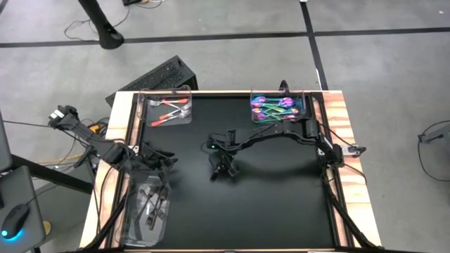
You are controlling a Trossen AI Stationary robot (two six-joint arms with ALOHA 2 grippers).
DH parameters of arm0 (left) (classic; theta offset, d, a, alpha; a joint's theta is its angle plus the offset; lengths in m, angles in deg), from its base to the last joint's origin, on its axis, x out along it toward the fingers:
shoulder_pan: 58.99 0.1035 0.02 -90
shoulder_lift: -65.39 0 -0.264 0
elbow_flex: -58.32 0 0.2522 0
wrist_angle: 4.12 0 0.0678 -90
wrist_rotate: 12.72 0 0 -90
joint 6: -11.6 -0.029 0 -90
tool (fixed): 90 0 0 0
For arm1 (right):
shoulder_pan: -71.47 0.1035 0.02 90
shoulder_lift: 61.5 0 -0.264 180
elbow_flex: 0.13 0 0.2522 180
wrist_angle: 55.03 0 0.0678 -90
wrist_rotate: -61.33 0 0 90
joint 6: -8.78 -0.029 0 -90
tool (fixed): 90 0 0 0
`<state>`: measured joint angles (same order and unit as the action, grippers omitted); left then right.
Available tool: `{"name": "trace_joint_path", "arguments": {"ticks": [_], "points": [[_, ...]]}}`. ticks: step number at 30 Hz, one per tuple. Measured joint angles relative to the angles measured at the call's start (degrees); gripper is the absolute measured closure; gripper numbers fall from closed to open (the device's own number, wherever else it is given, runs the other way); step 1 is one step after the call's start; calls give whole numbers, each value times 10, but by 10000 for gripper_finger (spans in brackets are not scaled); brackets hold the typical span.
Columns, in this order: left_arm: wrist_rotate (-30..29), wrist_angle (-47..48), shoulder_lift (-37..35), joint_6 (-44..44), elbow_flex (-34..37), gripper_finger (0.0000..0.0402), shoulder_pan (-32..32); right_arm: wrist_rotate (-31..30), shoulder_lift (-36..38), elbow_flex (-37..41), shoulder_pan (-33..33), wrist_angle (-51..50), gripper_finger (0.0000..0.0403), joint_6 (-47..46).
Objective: Sort silverware by color (type)
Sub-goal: Put the black fork into bottom transparent bin
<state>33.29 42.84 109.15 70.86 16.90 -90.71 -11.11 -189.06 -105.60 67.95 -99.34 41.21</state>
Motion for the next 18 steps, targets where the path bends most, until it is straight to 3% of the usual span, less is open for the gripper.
{"name": "trace_joint_path", "arguments": {"ticks": [4, 10, 18], "points": [[0, 5, 0, -4, 0, 264, 9, -14, -7, 10, 3, 15, 294, 10], [0, -12, 0, -34, 0, 264, 35, -24, -8, 10, 3, 12, 385, 2], [-3, -68, 11, -81, 0, 261, 75, -14, 9, 14, -23, 53, 397, -147]]}}
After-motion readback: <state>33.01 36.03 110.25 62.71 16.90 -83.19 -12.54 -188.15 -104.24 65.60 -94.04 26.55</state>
